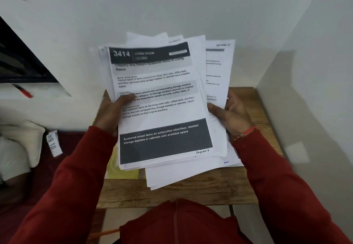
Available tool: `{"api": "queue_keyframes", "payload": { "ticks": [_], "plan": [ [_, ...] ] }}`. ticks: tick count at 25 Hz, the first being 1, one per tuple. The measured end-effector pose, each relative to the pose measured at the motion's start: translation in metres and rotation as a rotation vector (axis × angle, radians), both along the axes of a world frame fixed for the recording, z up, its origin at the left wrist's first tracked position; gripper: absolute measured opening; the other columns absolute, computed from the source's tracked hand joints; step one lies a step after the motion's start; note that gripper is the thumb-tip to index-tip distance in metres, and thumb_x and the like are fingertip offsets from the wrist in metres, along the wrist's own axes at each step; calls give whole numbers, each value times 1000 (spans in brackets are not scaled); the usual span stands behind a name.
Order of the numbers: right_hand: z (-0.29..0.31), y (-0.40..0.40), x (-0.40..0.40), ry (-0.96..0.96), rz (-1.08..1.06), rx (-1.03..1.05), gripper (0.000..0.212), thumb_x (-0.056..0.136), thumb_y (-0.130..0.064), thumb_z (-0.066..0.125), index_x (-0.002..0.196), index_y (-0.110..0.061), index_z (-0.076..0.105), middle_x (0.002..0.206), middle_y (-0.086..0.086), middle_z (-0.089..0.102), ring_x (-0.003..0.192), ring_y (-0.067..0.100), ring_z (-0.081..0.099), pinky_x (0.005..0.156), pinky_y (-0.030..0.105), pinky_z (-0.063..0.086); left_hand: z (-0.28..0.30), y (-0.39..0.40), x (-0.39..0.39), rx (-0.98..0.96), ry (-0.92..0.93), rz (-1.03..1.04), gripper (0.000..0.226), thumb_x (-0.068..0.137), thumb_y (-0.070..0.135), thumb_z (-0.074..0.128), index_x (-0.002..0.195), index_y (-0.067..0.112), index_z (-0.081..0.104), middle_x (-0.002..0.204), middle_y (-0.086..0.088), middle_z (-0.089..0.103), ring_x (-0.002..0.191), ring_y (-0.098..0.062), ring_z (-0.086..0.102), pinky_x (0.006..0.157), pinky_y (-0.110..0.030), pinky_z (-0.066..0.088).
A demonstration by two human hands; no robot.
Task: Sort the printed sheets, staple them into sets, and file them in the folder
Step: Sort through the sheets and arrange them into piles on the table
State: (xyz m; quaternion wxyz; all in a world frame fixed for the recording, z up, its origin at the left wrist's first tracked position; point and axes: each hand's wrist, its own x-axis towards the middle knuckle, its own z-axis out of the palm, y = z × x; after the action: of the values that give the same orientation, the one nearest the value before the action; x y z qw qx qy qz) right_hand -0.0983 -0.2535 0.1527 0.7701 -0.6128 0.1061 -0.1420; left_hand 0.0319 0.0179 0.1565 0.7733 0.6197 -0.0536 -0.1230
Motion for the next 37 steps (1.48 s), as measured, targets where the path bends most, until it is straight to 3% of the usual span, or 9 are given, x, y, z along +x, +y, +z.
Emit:
{"api": "queue_keyframes", "payload": {
  "ticks": [4, 8, 12, 18, 20, 23, 26, 33, 37],
  "plan": [
    [-9, 33, 5, 224, 40, -60, 22, 95, -3, 52, 111, -15, 61, 100, -3, 69, 87, 5, 67, 68, 13, 52, -33, 1, -10, 148, 62, -90, 74, 74, 8, 75, 138, 9, 36, 119, -10, 65, 91, -15, 71, 67, -29, 58],
    [-32, 45, 9, 325, 147, 297, 34, 95, -39, 56, 115, -14, 67, 108, 8, 73, 102, 26, 68, 85, 36, 56, -58, 30, -16, 191, 48, -7, 107, 58, 20, 86, 147, 25, 26, 129, -5, 61, 108, -21, 66, 81, -39, 56],
    [-56, 64, 20, 258, -59, -42, 41, 75, -5, 80, 110, -13, 60, 100, 8, 73, 88, 19, 71, 79, 37, 59, -60, 41, -25, 66, 117, 48, 64, 78, 3, 74, 135, 9, 45, 125, -19, 63, 107, -38, 65, 85, -53, 55],
    [-84, 92, 49, 194, -101, -144, 5, 92, -15, 62, 92, -18, 66, 89, 7, 71, 79, 19, 63, 74, 36, 50, -73, 63, -23, 79, 264, 134, 51, 80, 33, 75, 124, 9, 61, 118, -13, 69, 109, -32, 66, 99, -51, 49],
    [-92, 96, 54, 217, 3, -88, 19, 93, -26, 60, 85, -10, 66, 83, 12, 65, 82, 20, 56, 76, 36, 45, -81, 77, -20, 112, 265, 153, 34, 84, 22, 71, 116, 11, 65, 114, -12, 70, 105, -32, 67, 95, -49, 51],
    [-105, 97, 63, 280, 48, -430, 33, 93, -32, 58, 84, -2, 66, 83, 21, 64, 81, 22, 55, 73, 30, 40, -96, 97, -12, 165, 267, 166, 27, 88, 8, 66, 114, 10, 64, 110, -12, 71, 97, -31, 68, 89, -45, 55],
    [-119, 83, 63, 322, -119, -656, 21, 98, -13, 54, 99, 0, 69, 96, 17, 70, 91, 28, 61, 68, 24, 32, -121, 113, 4, 330, 288, 222, 33, 86, 13, 71, 117, 6, 62, 111, -15, 69, 94, -30, 68, 90, -47, 54],
    [-133, 0, 21, 463, -310, -578, 20, 96, -13, 55, 104, 3, 66, 106, 17, 67, 98, 24, 58, 89, 33, 45, -153, 113, 11, 901, 124, 287, 73, 81, 13, 75, 143, 9, 37, 139, -19, 48, 127, -38, 47, 106, -42, 36],
    [-114, -54, -13, 490, -474, -424, 20, 97, -16, 55, 109, -4, 66, 108, 13, 66, 97, 17, 56, 85, 27, 41, -137, 76, -5, 1310, -121, 317, 88, 81, 43, 71, 151, 24, 21, 151, -12, 26, 128, -41, 32, 105, -55, 28]
  ]
}}
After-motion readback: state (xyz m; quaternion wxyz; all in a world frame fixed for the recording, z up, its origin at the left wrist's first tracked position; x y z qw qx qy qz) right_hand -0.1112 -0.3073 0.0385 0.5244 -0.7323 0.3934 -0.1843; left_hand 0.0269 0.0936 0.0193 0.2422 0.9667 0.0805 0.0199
